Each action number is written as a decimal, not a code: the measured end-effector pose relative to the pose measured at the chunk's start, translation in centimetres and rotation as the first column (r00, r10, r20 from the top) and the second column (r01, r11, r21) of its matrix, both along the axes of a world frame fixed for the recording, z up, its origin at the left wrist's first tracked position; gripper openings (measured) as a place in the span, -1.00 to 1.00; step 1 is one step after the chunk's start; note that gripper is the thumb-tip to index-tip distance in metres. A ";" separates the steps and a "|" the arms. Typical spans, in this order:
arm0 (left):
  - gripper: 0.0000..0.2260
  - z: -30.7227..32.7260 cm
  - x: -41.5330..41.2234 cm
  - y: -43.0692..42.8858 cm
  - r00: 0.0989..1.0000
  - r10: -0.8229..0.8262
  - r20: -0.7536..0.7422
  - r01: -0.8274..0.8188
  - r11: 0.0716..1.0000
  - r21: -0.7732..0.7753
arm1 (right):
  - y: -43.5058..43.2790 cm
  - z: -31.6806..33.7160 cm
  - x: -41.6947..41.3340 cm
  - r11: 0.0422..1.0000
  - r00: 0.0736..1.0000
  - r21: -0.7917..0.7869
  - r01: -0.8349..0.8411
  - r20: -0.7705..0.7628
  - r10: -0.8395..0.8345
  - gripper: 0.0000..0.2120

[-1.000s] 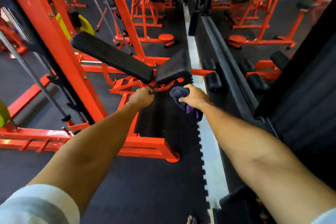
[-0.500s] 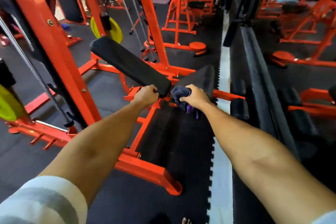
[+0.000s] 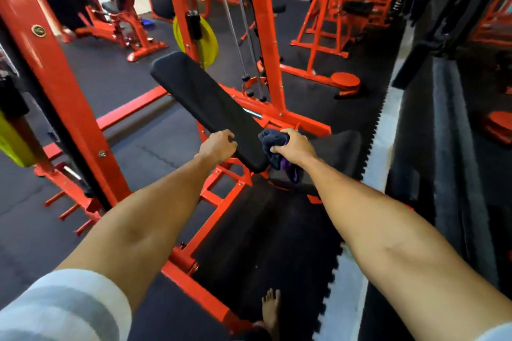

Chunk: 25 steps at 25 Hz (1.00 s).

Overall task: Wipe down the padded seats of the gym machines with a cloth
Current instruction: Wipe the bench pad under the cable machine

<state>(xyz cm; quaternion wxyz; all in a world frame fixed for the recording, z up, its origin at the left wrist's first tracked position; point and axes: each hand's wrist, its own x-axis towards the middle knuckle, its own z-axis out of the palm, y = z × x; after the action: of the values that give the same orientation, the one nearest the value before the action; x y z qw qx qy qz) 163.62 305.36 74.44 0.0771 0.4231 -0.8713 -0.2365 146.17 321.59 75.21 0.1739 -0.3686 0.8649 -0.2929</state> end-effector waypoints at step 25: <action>-0.67 0.6 -12.8 -31.1 0.853 0.516 -0.074 -0.513 0.857 0.054 | -42.9 1.2 -17.3 0.857 0.858 -0.051 -0.512 0.026 0.514 -0.43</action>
<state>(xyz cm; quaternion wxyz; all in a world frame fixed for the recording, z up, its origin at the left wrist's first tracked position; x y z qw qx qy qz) 150.78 274.25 75.06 0.1681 0.6312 -0.7184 -0.2391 128.82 278.72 76.41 0.2544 -0.5834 0.7256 -0.2614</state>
